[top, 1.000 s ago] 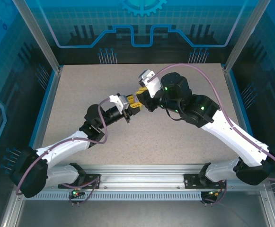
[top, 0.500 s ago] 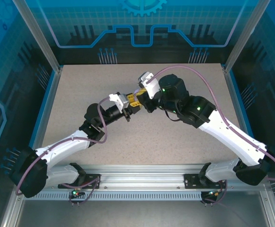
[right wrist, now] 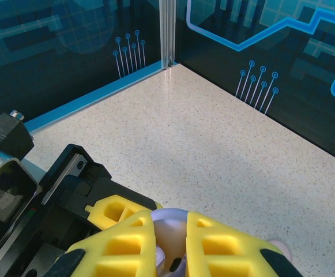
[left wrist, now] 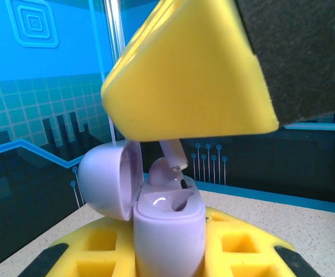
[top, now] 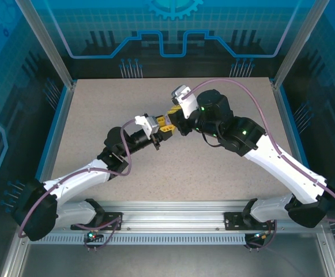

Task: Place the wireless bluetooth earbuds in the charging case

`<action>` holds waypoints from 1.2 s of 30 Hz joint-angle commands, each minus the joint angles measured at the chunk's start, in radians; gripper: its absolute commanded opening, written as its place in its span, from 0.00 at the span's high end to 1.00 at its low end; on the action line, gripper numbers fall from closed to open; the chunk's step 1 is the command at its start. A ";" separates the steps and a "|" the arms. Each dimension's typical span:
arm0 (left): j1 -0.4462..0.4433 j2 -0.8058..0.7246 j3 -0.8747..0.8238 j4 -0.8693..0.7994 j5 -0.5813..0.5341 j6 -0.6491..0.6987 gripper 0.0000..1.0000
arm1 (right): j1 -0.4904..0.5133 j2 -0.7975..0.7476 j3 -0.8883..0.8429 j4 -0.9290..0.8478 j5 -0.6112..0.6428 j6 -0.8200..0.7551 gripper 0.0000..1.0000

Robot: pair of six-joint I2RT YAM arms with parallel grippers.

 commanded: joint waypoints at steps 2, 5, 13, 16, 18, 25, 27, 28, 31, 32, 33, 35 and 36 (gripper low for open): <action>-0.010 -0.004 0.034 0.021 0.010 0.020 1.00 | -0.008 -0.018 -0.006 0.031 -0.014 0.015 0.85; -0.009 -0.006 0.035 0.021 0.010 0.017 1.00 | -0.011 -0.018 -0.013 0.033 -0.012 0.017 0.85; -0.011 -0.013 0.042 0.021 0.009 0.002 1.00 | -0.013 -0.014 -0.037 0.033 -0.015 0.020 0.85; -0.010 -0.014 0.047 0.021 0.007 -0.001 1.00 | -0.012 -0.014 -0.044 0.034 -0.017 0.022 0.86; -0.010 -0.014 0.049 0.018 0.004 -0.002 1.00 | -0.013 -0.016 -0.048 0.033 -0.024 0.023 0.86; -0.010 -0.009 0.055 0.017 -0.005 -0.007 1.00 | -0.013 -0.017 -0.061 0.026 -0.035 0.021 0.86; -0.010 -0.009 0.054 0.022 -0.010 -0.011 1.00 | -0.013 -0.016 -0.066 0.026 -0.035 0.017 0.86; -0.009 -0.009 0.055 0.021 -0.012 -0.011 1.00 | -0.013 -0.017 -0.069 0.024 -0.037 0.017 0.86; -0.010 -0.009 0.058 0.020 -0.014 -0.012 1.00 | -0.013 -0.016 -0.072 0.023 -0.040 0.016 0.86; -0.010 -0.009 0.059 0.020 -0.014 -0.012 1.00 | -0.013 -0.016 -0.073 0.020 -0.040 0.014 0.86; -0.009 -0.009 0.059 0.019 -0.014 -0.015 1.00 | -0.013 -0.014 -0.074 0.019 -0.041 0.013 0.86; -0.010 -0.009 0.064 0.020 -0.016 -0.018 1.00 | -0.013 -0.012 -0.074 0.014 -0.041 0.009 0.87; -0.011 -0.008 0.064 0.020 -0.016 -0.019 1.00 | -0.013 -0.011 -0.076 0.013 -0.038 0.008 0.87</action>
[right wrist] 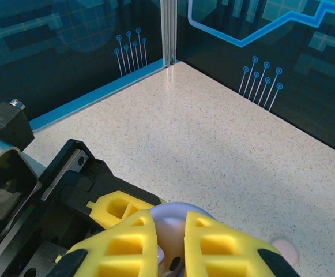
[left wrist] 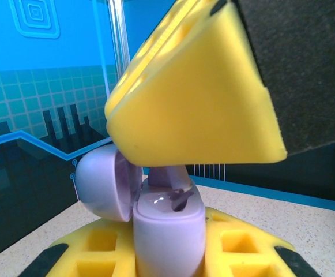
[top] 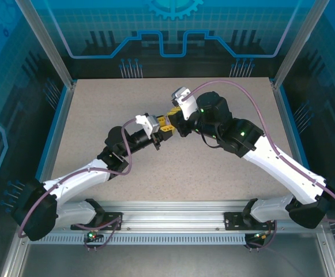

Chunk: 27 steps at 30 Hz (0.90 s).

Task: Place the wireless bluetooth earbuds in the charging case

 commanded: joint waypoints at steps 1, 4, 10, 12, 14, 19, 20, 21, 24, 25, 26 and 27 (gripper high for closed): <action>-0.009 -0.008 0.057 0.052 -0.007 -0.009 1.00 | -0.008 -0.002 -0.025 -0.027 -0.022 -0.007 0.87; -0.008 -0.011 0.057 0.052 -0.009 -0.014 1.00 | -0.006 -0.001 -0.029 -0.030 -0.013 -0.012 0.87; -0.009 -0.014 0.059 0.050 -0.016 -0.016 1.00 | 0.002 -0.003 -0.036 -0.035 -0.010 -0.033 0.88; -0.008 -0.013 0.060 0.046 -0.020 -0.018 1.00 | 0.002 -0.004 -0.039 -0.036 -0.013 -0.040 0.88; -0.009 -0.013 0.063 0.045 -0.023 -0.018 1.00 | 0.007 -0.003 -0.040 -0.038 -0.011 -0.048 0.88; -0.008 -0.011 0.067 0.042 -0.029 -0.018 1.00 | 0.012 -0.006 -0.042 -0.041 -0.025 -0.064 0.88; -0.008 -0.013 0.066 0.043 -0.030 -0.019 1.00 | 0.014 -0.005 -0.045 -0.040 -0.029 -0.069 0.88; -0.008 -0.013 0.067 0.043 -0.030 -0.020 1.00 | 0.017 -0.008 -0.047 -0.038 -0.026 -0.069 0.87; -0.008 -0.012 0.067 0.040 -0.032 -0.020 1.00 | 0.017 -0.001 -0.047 -0.042 -0.028 -0.071 0.86; -0.007 -0.012 0.067 0.040 -0.031 -0.020 1.00 | 0.018 0.002 -0.045 -0.045 -0.030 -0.071 0.87; -0.009 -0.012 0.066 0.039 -0.031 -0.021 1.00 | 0.018 0.004 -0.043 -0.047 -0.032 -0.070 0.87; -0.008 -0.012 0.067 0.039 -0.033 -0.023 1.00 | 0.018 0.008 -0.041 -0.050 -0.034 -0.068 0.87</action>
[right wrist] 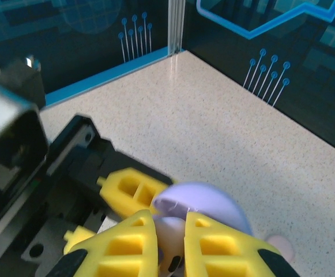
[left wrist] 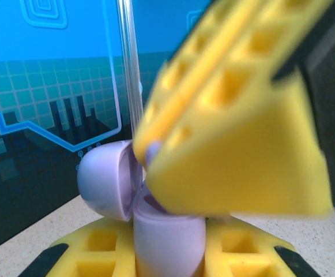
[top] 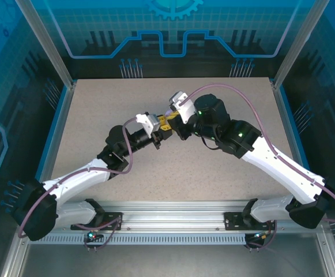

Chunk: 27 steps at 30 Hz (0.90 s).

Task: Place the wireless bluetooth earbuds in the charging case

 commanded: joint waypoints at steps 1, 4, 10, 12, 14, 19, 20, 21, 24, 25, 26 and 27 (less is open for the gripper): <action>-0.008 -0.013 0.053 0.079 -0.003 -0.023 1.00 | 0.011 0.012 -0.010 -0.046 -0.023 -0.011 0.87; -0.009 -0.012 0.053 0.079 -0.001 -0.026 1.00 | 0.011 0.024 -0.001 -0.049 -0.011 0.005 0.90; -0.009 -0.009 0.046 0.078 -0.002 -0.031 1.00 | 0.010 0.009 0.011 -0.019 -0.004 0.045 0.92; -0.009 -0.010 0.047 0.076 -0.001 -0.033 1.00 | 0.007 -0.006 0.024 -0.012 -0.015 0.059 0.92; -0.009 -0.007 0.046 0.076 -0.002 -0.036 1.00 | 0.005 -0.023 0.031 0.004 -0.029 0.073 0.92; -0.009 -0.008 0.044 0.075 -0.002 -0.034 1.00 | -0.007 -0.063 0.044 0.037 -0.081 0.112 0.92; -0.009 -0.009 0.044 0.075 -0.002 -0.035 1.00 | -0.011 -0.070 0.046 0.042 -0.093 0.119 0.92; -0.009 -0.009 0.044 0.072 -0.005 -0.035 1.00 | -0.015 -0.074 0.049 0.046 -0.105 0.130 0.91; -0.008 -0.007 0.046 0.069 -0.009 -0.035 1.00 | -0.028 -0.088 0.052 0.054 -0.131 0.158 0.91; -0.008 -0.007 0.047 0.068 -0.009 -0.037 1.00 | -0.032 -0.092 0.051 0.057 -0.135 0.163 0.91; -0.008 -0.007 0.048 0.068 -0.009 -0.037 1.00 | -0.036 -0.094 0.051 0.059 -0.133 0.166 0.91; -0.010 -0.008 0.050 0.065 -0.007 -0.039 1.00 | -0.039 -0.098 0.050 0.059 -0.128 0.168 0.91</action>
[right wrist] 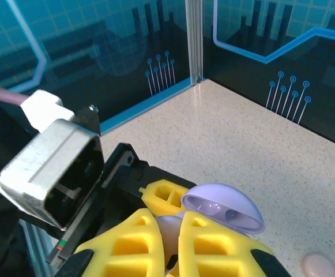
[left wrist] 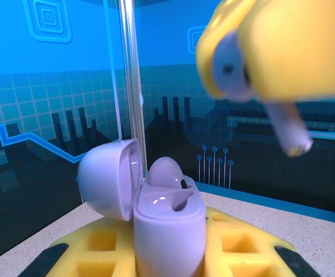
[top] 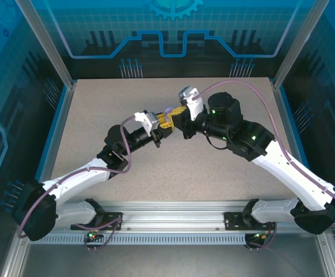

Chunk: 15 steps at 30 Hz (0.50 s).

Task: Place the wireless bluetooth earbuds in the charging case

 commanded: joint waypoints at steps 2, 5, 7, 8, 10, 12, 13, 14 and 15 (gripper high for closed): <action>-0.008 -0.008 0.036 0.033 -0.010 -0.016 1.00 | -0.024 -0.026 0.026 0.036 -0.011 0.039 0.90; -0.008 -0.013 0.035 0.016 -0.041 -0.013 1.00 | -0.054 -0.042 0.006 0.030 0.025 0.068 0.90; -0.007 -0.023 0.032 -0.006 -0.081 0.000 1.00 | -0.084 -0.056 -0.010 0.006 0.050 0.104 0.90; -0.006 -0.028 0.027 -0.011 -0.097 0.008 1.00 | -0.096 -0.061 -0.013 -0.018 0.062 0.119 0.90; -0.006 -0.044 0.014 -0.019 -0.136 0.025 1.00 | -0.123 -0.071 -0.031 -0.073 0.080 0.152 0.89; -0.002 -0.061 0.007 -0.042 -0.159 0.034 1.00 | -0.149 -0.068 -0.054 -0.134 0.075 0.185 0.89; 0.001 -0.069 0.007 -0.056 -0.167 0.034 1.00 | -0.159 -0.061 -0.075 -0.164 0.076 0.202 0.89; 0.006 -0.076 0.007 -0.068 -0.167 0.029 1.00 | -0.165 -0.054 -0.097 -0.184 0.072 0.214 0.89; 0.008 -0.082 0.006 -0.079 -0.169 0.023 1.00 | -0.169 -0.042 -0.126 -0.205 0.075 0.229 0.88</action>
